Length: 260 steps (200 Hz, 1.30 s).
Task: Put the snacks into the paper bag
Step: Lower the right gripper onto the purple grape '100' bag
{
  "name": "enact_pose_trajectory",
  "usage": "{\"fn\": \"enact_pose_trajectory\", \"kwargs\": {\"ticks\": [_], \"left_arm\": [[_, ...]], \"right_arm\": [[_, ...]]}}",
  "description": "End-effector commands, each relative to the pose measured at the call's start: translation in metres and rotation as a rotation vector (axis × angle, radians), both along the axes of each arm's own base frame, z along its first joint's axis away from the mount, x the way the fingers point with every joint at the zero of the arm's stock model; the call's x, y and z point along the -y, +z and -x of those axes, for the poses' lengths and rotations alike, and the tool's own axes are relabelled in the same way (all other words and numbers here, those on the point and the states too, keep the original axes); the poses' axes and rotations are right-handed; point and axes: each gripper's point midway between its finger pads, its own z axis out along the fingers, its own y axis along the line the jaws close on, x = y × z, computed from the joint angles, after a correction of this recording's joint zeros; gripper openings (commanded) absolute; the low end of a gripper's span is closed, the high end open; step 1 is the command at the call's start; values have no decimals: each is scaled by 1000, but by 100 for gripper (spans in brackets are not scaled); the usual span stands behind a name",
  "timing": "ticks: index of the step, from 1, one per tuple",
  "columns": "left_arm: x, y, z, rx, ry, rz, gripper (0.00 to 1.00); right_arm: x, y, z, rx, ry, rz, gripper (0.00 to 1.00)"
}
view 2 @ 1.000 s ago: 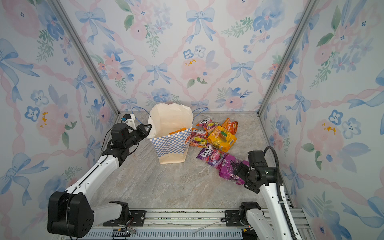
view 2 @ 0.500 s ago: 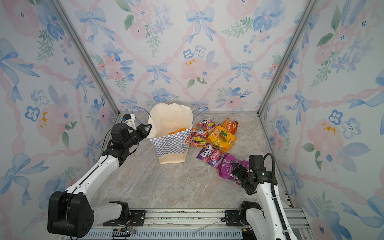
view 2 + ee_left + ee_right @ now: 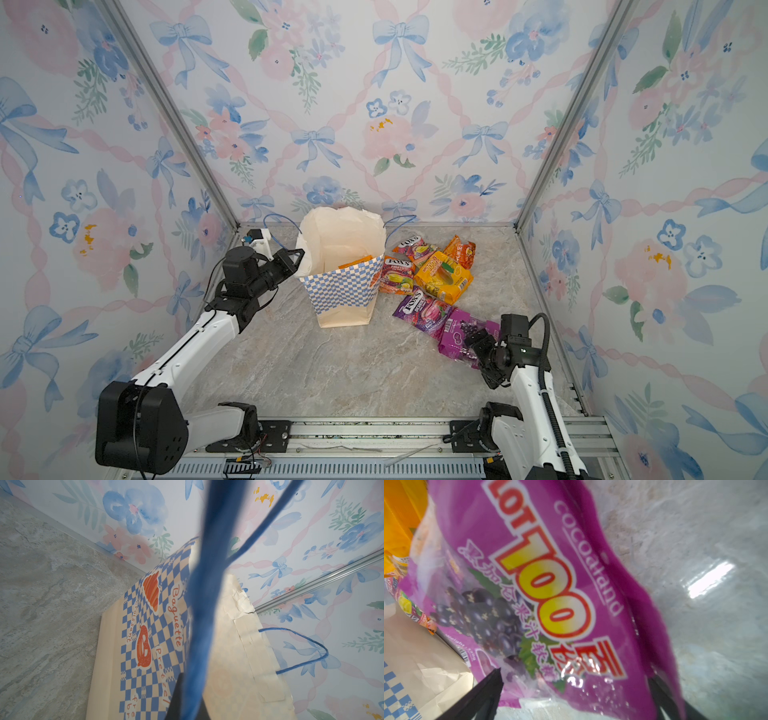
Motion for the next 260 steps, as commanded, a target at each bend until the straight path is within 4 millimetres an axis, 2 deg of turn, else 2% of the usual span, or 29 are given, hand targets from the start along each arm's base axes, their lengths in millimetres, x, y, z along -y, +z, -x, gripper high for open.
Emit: {"fn": "enact_pose_trajectory", "kwargs": {"ticks": [1,118,168,260], "left_arm": [[-3,0,0,10,9,15,0],[-3,-3,0,3,11,17,0],[-4,-4,1,4,16,17,0],[-4,-4,4,7,14,16,0]], "right_arm": [[0,-1,-11,41,-36,-33,97],[34,2,-26,79,-131,-6,96],[38,9,-43,92,-97,-5,97],[45,4,-63,138,-136,-13,96]]}}
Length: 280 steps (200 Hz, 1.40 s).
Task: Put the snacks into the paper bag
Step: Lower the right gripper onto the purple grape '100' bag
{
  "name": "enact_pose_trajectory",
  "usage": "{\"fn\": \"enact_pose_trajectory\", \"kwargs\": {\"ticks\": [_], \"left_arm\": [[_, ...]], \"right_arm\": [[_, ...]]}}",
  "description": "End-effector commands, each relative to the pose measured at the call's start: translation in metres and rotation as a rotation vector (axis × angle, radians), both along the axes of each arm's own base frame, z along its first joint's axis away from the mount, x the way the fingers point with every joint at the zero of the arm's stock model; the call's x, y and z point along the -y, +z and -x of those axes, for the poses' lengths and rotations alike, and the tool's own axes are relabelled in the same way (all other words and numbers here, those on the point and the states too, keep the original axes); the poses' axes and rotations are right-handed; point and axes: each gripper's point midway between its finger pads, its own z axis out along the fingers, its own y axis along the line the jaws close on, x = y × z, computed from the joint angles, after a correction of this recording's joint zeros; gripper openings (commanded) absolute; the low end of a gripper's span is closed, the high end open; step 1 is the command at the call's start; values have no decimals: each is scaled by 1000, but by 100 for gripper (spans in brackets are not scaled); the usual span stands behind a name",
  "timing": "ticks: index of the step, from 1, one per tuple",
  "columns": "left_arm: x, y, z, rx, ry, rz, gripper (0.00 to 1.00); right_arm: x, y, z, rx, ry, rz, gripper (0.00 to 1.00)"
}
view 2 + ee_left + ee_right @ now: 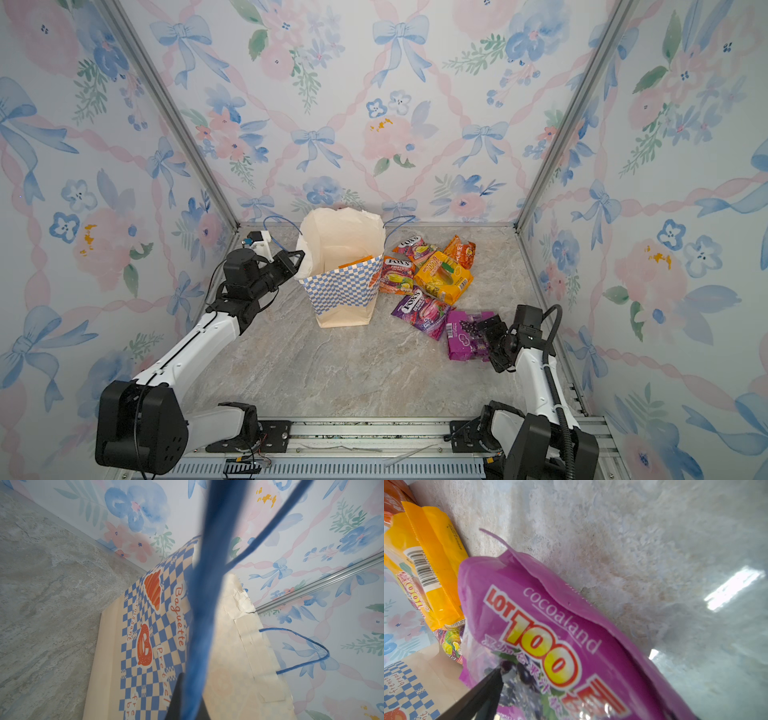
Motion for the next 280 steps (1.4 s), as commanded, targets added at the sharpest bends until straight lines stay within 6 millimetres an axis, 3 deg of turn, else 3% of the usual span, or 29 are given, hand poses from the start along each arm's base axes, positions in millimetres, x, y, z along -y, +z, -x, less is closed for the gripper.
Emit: {"fn": "enact_pose_trajectory", "kwargs": {"ticks": [1,50,64,129,162,182,228,280], "left_arm": [[-4,1,3,13,10,1,0],[-6,0,4,12,16,1,0],[-6,0,4,13,17,-1,0],[-6,0,3,11,16,-1,0],[-7,-1,3,9,18,-1,0],[-8,-2,4,8,19,-2,0],[-9,-2,4,7,21,-1,0],[-9,-4,3,4,22,1,0]], "right_arm": [[4,6,-15,56,-12,-4,97],[7,-2,-14,52,-38,4,100],[9,-4,-11,45,-40,17,94],[12,5,-7,77,-44,59,49],[12,7,-10,92,-39,59,15],[12,8,-9,95,-40,60,0],[13,16,-10,122,-32,78,0],[11,42,-17,225,8,109,0]]}}
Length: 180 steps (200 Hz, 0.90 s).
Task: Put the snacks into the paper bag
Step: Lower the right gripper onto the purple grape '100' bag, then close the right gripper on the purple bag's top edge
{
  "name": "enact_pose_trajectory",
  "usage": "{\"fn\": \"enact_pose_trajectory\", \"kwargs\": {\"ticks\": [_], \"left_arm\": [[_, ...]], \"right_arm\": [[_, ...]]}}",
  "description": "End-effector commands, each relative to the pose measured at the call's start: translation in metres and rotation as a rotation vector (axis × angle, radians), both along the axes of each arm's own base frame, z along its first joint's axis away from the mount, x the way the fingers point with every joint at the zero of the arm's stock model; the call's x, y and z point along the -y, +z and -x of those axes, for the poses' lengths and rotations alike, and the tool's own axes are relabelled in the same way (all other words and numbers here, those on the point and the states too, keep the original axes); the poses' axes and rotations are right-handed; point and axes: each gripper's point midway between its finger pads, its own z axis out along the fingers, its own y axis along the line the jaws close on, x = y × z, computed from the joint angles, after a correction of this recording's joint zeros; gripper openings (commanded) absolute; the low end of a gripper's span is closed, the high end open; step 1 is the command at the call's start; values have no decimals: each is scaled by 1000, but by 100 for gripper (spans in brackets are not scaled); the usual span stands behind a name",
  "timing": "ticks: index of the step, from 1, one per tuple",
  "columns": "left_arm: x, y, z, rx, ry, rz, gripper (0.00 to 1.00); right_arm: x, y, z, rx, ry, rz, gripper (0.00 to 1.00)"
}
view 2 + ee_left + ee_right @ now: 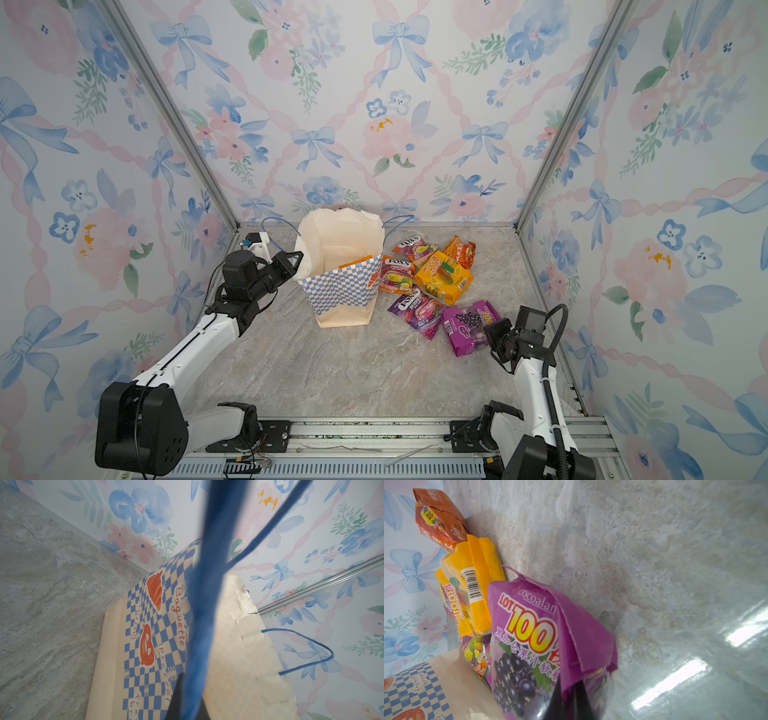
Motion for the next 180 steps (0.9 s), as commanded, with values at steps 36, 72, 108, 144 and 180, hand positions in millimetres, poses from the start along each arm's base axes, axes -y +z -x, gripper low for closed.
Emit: {"fn": "enact_pose_trajectory", "kwargs": {"ticks": [36,72,108,144,180], "left_arm": [[-4,-1,2,1,9,2,0],[-5,-1,2,2,11,3,0],[-4,-2,2,0,6,4,0],[-5,-1,3,3,8,5,0],[-4,-1,1,2,8,5,0]], "right_arm": [[-5,35,-8,161,94,70,0],[-11,53,-11,256,138,96,0],[-16,51,-16,259,170,68,0],[-16,33,-16,198,182,54,0],[-13,14,-13,125,178,52,0]]}}
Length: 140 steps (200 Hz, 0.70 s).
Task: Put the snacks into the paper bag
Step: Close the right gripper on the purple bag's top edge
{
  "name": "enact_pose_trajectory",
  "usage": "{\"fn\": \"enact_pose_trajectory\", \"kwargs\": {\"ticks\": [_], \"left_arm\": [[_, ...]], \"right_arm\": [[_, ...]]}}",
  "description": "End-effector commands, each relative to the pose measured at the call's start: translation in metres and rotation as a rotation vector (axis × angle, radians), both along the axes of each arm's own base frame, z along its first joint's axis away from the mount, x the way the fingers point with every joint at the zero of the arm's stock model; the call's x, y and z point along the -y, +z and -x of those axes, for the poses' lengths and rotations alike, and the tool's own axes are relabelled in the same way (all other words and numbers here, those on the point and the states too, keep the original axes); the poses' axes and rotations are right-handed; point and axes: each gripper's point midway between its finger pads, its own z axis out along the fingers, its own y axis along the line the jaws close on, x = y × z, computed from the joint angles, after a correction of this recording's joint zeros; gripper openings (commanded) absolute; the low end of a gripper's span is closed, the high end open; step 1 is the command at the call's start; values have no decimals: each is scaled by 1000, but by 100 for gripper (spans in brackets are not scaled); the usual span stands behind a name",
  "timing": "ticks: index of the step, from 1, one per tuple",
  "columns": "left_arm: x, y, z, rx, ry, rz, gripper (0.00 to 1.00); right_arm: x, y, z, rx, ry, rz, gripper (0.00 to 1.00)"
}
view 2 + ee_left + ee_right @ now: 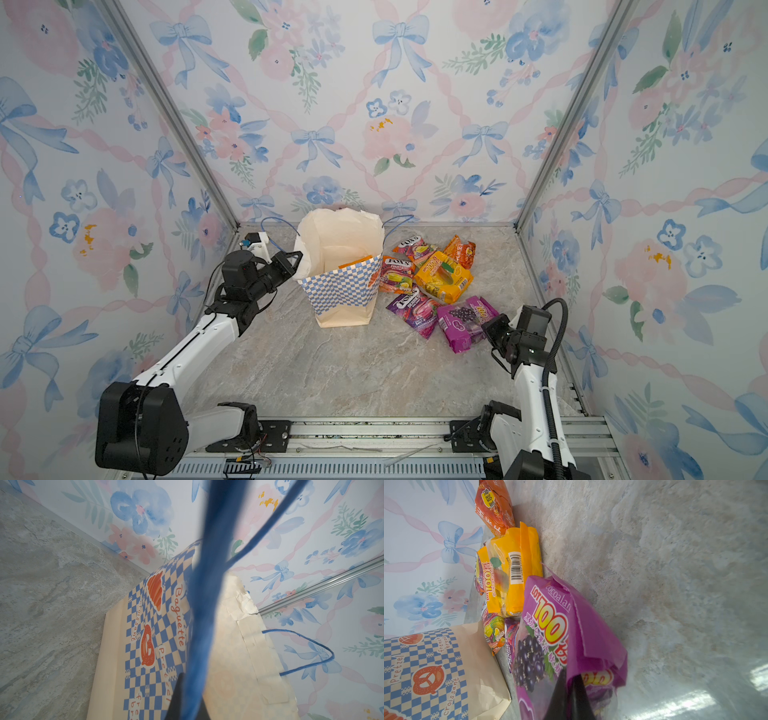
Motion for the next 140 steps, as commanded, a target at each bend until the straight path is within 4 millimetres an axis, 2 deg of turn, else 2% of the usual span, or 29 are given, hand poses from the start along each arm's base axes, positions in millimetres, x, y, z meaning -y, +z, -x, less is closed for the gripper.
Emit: {"fn": "enact_pose_trajectory", "kwargs": {"ticks": [1,58,68,82,96,111,127,140], "left_arm": [[-2,-1,2,2,3,4,0],[-2,-1,1,0,-1,6,0],[-1,-2,1,-2,-2,6,0],[-2,-1,1,-1,1,6,0],[-2,-2,0,-2,1,5,0],[-2,-1,0,-1,0,5,0],[-1,-1,0,-2,-1,7,0],[-2,0,0,1,-1,6,0]], "right_arm": [[0,-6,-1,-2,20,11,0],[4,-27,2,-76,0,7,1],[4,-31,3,-94,-1,4,17],[3,-34,4,-109,4,-3,23],[2,-40,6,-132,7,-12,44],[2,-44,8,-151,9,-13,57],[4,-51,12,-189,-3,-9,81],[6,-56,16,-215,-12,-3,92]]}}
